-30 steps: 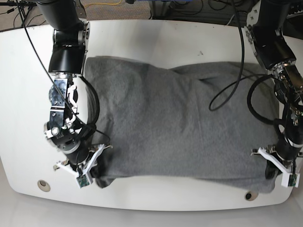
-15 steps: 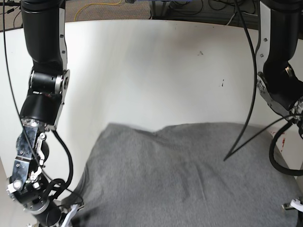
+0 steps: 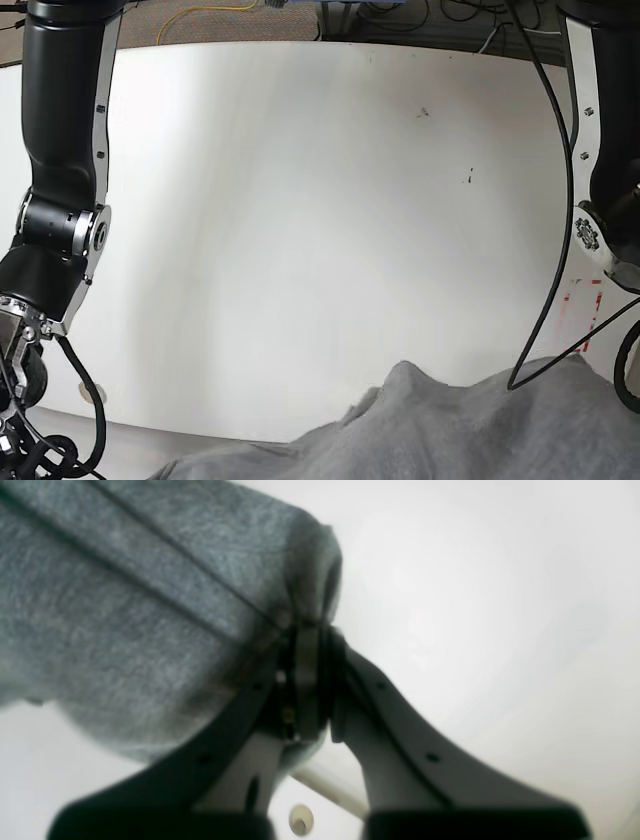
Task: Fold the T-shirt properly
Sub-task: 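Lift the T-shirt high with both grippers holding the corners, then lay the T-shirt down and open the left gripper, then move the left gripper to the T-shirt middle and pinch the fabric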
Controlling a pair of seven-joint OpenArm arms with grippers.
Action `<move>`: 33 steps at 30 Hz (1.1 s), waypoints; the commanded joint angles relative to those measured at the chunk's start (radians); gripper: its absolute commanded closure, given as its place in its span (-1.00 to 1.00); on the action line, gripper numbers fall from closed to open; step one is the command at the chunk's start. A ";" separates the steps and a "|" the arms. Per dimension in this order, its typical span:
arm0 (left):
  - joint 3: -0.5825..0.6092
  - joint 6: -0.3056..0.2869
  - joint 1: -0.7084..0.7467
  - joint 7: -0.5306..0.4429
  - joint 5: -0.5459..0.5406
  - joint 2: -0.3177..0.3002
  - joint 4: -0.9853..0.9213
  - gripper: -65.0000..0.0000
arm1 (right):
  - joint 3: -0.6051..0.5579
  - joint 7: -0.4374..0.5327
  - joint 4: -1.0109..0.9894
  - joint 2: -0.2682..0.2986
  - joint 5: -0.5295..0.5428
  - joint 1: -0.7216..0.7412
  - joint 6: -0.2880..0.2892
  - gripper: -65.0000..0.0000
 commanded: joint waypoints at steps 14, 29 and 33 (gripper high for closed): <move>-0.019 0.015 0.298 0.078 0.063 -0.011 0.151 1.00 | 0.130 -0.102 0.272 0.046 -0.077 -0.337 -0.016 1.00; -0.164 0.010 0.874 0.076 0.015 0.045 0.217 1.00 | 0.381 -0.086 0.479 -0.109 -0.077 -0.957 0.027 1.00; -0.212 0.010 0.978 0.076 -0.042 0.045 0.217 1.00 | 0.420 -0.046 0.484 -0.147 -0.080 -1.058 0.027 1.00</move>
